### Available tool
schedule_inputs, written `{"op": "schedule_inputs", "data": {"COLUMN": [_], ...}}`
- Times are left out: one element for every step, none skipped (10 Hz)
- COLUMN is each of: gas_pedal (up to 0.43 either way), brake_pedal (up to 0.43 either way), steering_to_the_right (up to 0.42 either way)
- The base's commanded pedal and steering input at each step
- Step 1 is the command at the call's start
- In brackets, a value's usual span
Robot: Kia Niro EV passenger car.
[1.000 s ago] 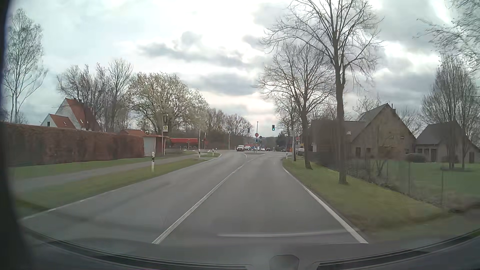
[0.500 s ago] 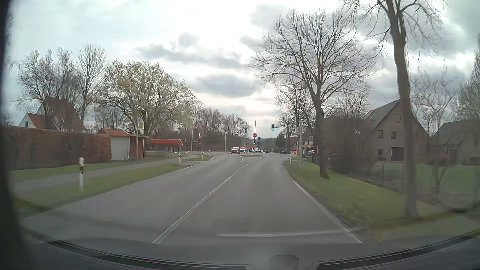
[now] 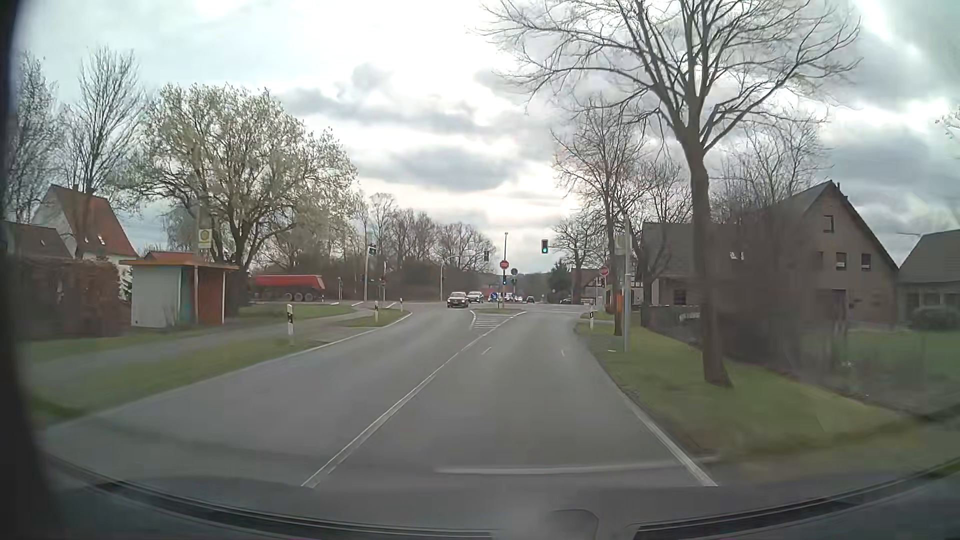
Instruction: Follow the waypoints while adhering to traffic rules and regulations
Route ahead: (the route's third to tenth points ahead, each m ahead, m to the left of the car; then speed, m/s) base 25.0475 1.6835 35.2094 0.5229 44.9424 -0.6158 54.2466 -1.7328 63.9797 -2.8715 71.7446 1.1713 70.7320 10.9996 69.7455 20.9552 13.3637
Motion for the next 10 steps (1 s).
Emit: {"op": "schedule_inputs", "data": {"gas_pedal": [0.110,0.087,0.067,0.059,0.047,0.028,0.000,0.000,0.000,0.000], "brake_pedal": [0.000,0.000,0.000,0.000,0.000,0.000,0.000,0.000,0.000,0.000], "steering_to_the_right": [0.010,0.011,0.011,0.011,0.011,0.011,0.011,0.011,0.007,0.005]}}
